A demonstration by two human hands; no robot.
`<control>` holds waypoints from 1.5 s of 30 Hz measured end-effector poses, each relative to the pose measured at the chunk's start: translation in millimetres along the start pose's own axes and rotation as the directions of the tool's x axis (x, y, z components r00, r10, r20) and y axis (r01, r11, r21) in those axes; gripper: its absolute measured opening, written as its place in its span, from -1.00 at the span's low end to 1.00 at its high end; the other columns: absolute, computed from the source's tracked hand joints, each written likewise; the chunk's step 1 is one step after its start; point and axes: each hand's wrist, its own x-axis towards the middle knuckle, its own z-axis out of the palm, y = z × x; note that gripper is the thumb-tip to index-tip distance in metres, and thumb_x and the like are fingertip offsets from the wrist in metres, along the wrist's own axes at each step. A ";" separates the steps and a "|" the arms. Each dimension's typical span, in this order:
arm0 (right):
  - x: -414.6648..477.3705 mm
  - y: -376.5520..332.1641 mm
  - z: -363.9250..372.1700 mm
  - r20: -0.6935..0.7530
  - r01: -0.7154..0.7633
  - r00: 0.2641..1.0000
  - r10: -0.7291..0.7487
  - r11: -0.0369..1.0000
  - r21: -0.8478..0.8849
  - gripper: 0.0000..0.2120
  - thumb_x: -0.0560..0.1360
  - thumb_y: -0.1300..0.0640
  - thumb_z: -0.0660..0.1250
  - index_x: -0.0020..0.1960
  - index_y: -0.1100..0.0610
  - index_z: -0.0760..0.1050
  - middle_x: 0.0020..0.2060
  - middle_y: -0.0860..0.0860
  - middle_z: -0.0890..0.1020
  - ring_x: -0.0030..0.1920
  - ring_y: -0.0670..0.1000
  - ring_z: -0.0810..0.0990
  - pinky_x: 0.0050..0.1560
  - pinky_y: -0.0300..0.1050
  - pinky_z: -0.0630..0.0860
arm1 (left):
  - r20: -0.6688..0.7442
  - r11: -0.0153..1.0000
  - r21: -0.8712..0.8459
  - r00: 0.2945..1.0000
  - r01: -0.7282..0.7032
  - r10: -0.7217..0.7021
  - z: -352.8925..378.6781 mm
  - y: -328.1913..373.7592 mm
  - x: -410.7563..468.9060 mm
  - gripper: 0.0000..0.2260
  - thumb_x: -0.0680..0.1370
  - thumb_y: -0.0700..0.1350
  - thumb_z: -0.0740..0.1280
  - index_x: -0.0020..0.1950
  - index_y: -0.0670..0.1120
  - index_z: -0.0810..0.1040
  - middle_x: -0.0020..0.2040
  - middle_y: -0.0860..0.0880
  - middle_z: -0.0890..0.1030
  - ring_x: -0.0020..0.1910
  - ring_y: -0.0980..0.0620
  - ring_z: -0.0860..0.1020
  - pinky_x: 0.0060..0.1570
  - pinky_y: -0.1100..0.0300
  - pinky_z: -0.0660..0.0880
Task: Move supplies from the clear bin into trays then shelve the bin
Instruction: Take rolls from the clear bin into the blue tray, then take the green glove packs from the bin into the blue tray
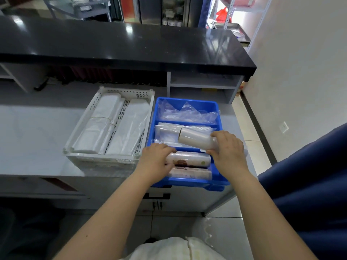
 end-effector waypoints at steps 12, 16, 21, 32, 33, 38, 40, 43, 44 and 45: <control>-9.5 -50.3 60.3 0.332 0.314 0.905 -0.266 0.944 -0.098 -0.58 0.41 0.15 0.38 0.22 0.03 0.34 0.15 0.01 0.46 0.10 0.10 0.39 0.13 -0.01 0.28 | -0.289 0.965 -0.094 0.920 0.247 -0.264 -56.4 -44.7 -28.4 -0.70 0.47 -0.08 0.40 0.20 0.05 0.56 0.15 0.04 0.60 0.21 -0.07 0.46 0.16 -0.05 0.40; -1.4 -50.3 58.2 0.349 0.278 0.894 -0.282 0.958 0.064 -0.60 0.42 0.05 0.40 0.22 0.00 0.39 0.13 -0.05 0.47 0.14 0.07 0.38 0.13 -0.03 0.33 | -0.258 0.943 -0.093 0.907 0.319 -0.332 -48.2 -52.4 -46.3 -0.69 0.48 -0.07 0.38 0.22 0.06 0.55 0.17 0.04 0.59 0.22 -0.07 0.44 0.20 -0.09 0.37; 14.2 -109.0 58.8 0.274 0.406 0.836 -0.476 0.872 0.275 -0.61 0.41 0.07 0.44 0.21 0.00 0.46 0.17 -0.04 0.51 0.20 0.04 0.40 0.23 -0.01 0.37 | -0.279 0.899 -0.104 0.855 0.426 -0.438 -47.3 -68.6 -73.5 -0.69 0.49 -0.03 0.36 0.24 0.09 0.53 0.21 0.06 0.56 0.27 -0.05 0.39 0.21 -0.05 0.30; -24.6 -356.8 132.2 0.264 0.744 0.504 -0.822 0.569 0.350 -0.64 0.39 0.12 0.44 0.17 0.11 0.54 0.12 0.07 0.57 0.16 0.18 0.45 0.11 0.10 0.39 | -0.468 0.721 -0.165 0.590 0.673 -0.658 -112.3 -201.3 -231.9 -0.69 0.48 -0.01 0.36 0.23 0.09 0.54 0.18 0.06 0.58 0.23 -0.06 0.41 0.16 -0.04 0.35; -32.4 -384.7 140.8 0.251 0.769 0.471 -0.846 0.533 0.353 -0.65 0.38 0.12 0.44 0.15 0.11 0.54 0.10 0.07 0.58 0.13 0.19 0.46 0.08 0.10 0.41 | -0.479 0.703 -0.168 0.565 0.692 -0.671 -120.5 -218.9 -253.0 -0.68 0.48 -0.01 0.37 0.24 0.08 0.54 0.18 0.05 0.58 0.23 -0.07 0.42 0.17 -0.06 0.38; -76.0 -521.0 187.3 0.221 0.846 0.317 -0.922 0.380 0.373 -0.66 0.41 0.12 0.38 0.17 0.11 0.51 0.13 0.07 0.56 0.13 0.19 0.44 0.08 0.11 0.43 | -0.524 0.570 -0.189 0.409 0.799 -0.747 -157.8 -310.4 -362.4 -0.68 0.43 -0.03 0.41 0.18 0.06 0.57 0.13 0.00 0.61 0.15 -0.13 0.48 0.10 -0.07 0.43; -93.2 -567.9 207.9 0.216 0.847 0.270 -0.938 0.338 0.410 -0.64 0.40 0.10 0.41 0.18 0.10 0.51 0.14 0.06 0.56 0.15 0.19 0.44 0.10 0.11 0.43 | -0.514 0.507 -0.207 0.348 0.836 -0.784 -167.1 -343.2 -403.3 -0.69 0.42 -0.03 0.42 0.16 0.04 0.59 0.13 -0.03 0.62 0.15 -0.15 0.49 0.10 -0.07 0.44; -117.3 -628.1 237.4 0.245 0.848 0.215 -0.946 0.305 0.433 -0.62 0.42 0.05 0.42 0.21 0.03 0.47 0.16 0.00 0.54 0.19 0.13 0.43 0.15 0.10 0.44 | -0.492 0.402 -0.242 0.245 0.883 -0.835 -171.6 -380.7 -455.8 -0.70 0.43 -0.02 0.41 0.16 0.06 0.59 0.14 -0.02 0.61 0.14 -0.15 0.48 0.06 0.01 0.42; -123.8 -644.7 247.1 0.262 0.855 0.194 -0.945 0.294 0.428 -0.62 0.43 0.03 0.41 0.22 0.01 0.45 0.18 -0.02 0.52 0.21 0.11 0.41 0.18 0.08 0.43 | -0.482 0.370 -0.262 0.211 0.891 -0.850 -171.3 -390.9 -470.8 -0.70 0.43 -0.02 0.41 0.17 0.07 0.58 0.14 -0.02 0.61 0.14 -0.14 0.48 0.04 0.00 0.40; -129.1 -659.8 256.9 0.283 0.860 0.170 -0.944 0.282 0.425 -0.61 0.44 0.02 0.39 0.24 -0.01 0.44 0.20 -0.03 0.51 0.23 0.09 0.39 0.19 0.05 0.42 | -0.465 0.339 -0.281 0.182 0.898 -0.867 -170.5 -400.6 -484.1 -0.69 0.44 -0.02 0.41 0.18 0.07 0.58 0.15 -0.02 0.61 0.14 -0.14 0.48 0.05 0.00 0.40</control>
